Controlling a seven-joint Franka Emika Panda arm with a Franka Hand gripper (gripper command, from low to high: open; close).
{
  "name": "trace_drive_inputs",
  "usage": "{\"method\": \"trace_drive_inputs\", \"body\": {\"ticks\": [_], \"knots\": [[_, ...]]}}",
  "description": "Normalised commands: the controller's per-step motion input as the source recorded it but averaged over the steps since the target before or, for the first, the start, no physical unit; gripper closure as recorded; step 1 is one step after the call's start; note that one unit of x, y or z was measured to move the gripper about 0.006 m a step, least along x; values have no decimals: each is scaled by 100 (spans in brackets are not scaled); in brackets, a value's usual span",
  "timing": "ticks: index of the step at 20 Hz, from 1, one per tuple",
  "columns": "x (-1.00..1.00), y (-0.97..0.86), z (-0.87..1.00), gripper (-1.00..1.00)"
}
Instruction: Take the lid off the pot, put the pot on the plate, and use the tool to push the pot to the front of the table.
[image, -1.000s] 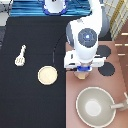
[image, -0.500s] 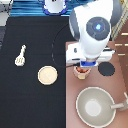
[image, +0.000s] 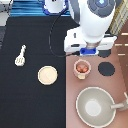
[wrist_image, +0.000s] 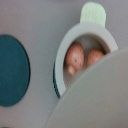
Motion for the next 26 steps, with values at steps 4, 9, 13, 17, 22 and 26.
{"method": "trace_drive_inputs", "body": {"ticks": [4, 9, 13, 17, 22, 26], "knots": [[-100, -33, -33, 100], [-100, -20, -72, 100], [-100, 16, -86, 100], [-89, 63, -86, 100], [-97, 57, -81, 100], [-100, 14, -62, 100]]}}
